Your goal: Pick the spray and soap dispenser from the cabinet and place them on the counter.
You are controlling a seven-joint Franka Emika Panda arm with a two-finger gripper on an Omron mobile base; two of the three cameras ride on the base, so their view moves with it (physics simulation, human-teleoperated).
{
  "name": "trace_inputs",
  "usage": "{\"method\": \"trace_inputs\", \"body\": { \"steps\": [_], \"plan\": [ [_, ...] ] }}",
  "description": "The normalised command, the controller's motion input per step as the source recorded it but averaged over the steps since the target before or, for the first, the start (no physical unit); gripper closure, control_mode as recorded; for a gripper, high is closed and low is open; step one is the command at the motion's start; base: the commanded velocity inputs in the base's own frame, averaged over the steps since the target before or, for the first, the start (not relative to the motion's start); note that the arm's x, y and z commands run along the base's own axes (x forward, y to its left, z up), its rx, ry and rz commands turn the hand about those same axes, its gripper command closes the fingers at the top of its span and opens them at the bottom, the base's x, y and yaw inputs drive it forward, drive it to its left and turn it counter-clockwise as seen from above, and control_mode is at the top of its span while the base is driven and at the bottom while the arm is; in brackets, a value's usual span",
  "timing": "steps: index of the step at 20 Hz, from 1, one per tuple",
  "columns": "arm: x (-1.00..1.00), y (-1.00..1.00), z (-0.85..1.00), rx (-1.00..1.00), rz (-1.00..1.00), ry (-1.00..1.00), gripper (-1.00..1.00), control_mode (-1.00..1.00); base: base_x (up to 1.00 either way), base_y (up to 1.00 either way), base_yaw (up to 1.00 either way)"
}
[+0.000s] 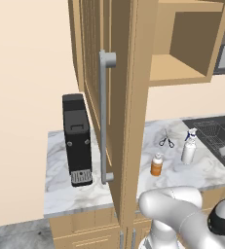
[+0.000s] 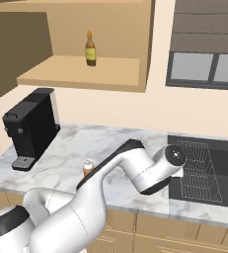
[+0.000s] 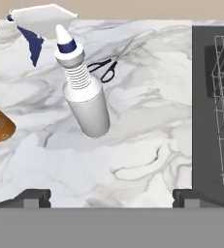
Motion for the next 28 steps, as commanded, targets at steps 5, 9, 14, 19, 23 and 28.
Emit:
{"method": "trace_inputs", "body": {
  "steps": [5,9,14,19,23,28],
  "plan": [
    [-0.2,0.2,0.43,-0.09,-0.09,0.0,-1.0,-1.0,0.0,0.0,0.0],
    [-0.15,0.32,0.48,-0.1,-0.11,-0.03,-1.0,-1.0,0.0,0.0,0.0],
    [-0.09,0.42,0.46,-0.13,-0.1,-0.01,-1.0,-1.0,0.0,0.0,0.0],
    [-0.02,0.46,0.49,-0.12,-0.12,-0.01,-1.0,-1.0,0.0,0.0,0.0],
    [-0.14,0.44,0.44,-0.05,-0.12,-0.07,-1.0,-1.0,0.0,0.0,0.0],
    [-0.39,0.33,0.41,-0.02,-0.05,-0.21,-1.0,-1.0,0.0,0.0,0.0]
  ]
}}
